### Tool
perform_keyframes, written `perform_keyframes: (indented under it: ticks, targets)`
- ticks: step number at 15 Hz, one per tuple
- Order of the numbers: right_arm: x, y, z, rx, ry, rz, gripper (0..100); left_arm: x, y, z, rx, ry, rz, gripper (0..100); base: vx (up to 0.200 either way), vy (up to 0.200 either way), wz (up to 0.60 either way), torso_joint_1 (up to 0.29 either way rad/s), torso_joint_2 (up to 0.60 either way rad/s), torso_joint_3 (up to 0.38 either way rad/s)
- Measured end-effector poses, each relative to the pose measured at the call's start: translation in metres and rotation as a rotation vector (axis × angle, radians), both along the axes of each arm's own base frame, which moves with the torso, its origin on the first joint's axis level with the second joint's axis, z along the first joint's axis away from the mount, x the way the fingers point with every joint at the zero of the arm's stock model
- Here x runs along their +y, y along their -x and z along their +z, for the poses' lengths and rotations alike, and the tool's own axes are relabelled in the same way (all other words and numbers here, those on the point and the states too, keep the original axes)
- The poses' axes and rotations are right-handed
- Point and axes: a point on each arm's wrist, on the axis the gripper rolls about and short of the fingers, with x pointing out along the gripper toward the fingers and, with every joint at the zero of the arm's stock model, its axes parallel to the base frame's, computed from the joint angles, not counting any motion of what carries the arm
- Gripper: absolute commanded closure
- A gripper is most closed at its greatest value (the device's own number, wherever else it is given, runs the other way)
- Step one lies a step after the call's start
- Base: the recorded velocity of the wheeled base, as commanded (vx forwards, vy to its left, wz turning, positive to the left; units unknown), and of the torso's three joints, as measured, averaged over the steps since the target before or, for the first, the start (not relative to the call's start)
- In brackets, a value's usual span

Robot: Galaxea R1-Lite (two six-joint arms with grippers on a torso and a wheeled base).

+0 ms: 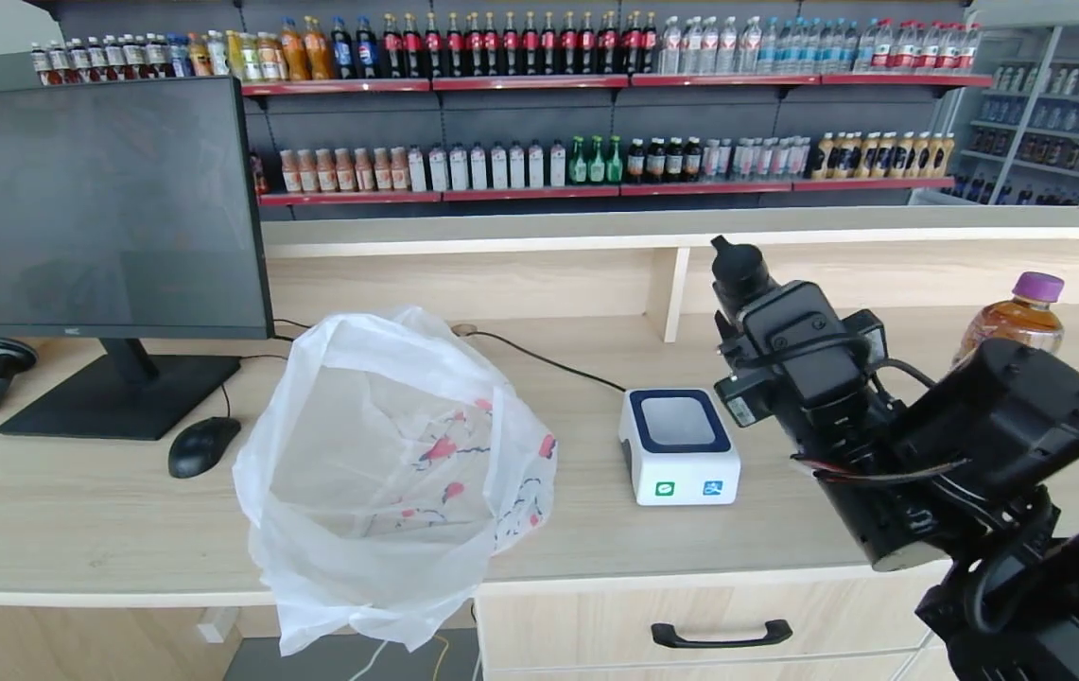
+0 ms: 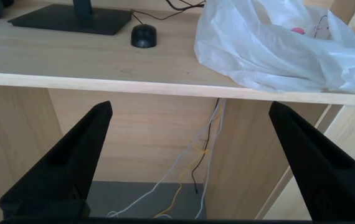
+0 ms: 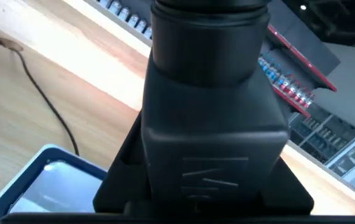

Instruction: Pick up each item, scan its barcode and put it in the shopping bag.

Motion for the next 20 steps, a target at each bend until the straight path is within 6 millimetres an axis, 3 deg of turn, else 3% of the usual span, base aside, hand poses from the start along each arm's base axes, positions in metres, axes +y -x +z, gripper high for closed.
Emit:
perform_keyframes:
  ticks: [2,6,20]
  targets:
    - [0.002,0.002,-0.016,0.019,0.132,0.062,100,0.0,0.0,0.0,0.0,0.001,0.0,0,0.0,0.0,0.0,0.0,0.0,0.0]
    - [0.006,-0.007,-0.006,-0.105,0.31,0.152,100,0.0,0.0,0.0,0.0,0.0,0.0,0,0.0,0.0,0.0,0.0,0.0,0.0]
    - [-0.01,-0.036,-0.033,-0.165,0.523,0.379,100,0.0,0.0,0.0,-0.001,0.002,0.0,0,0.0,0.0,0.0,0.0,0.0,0.0]
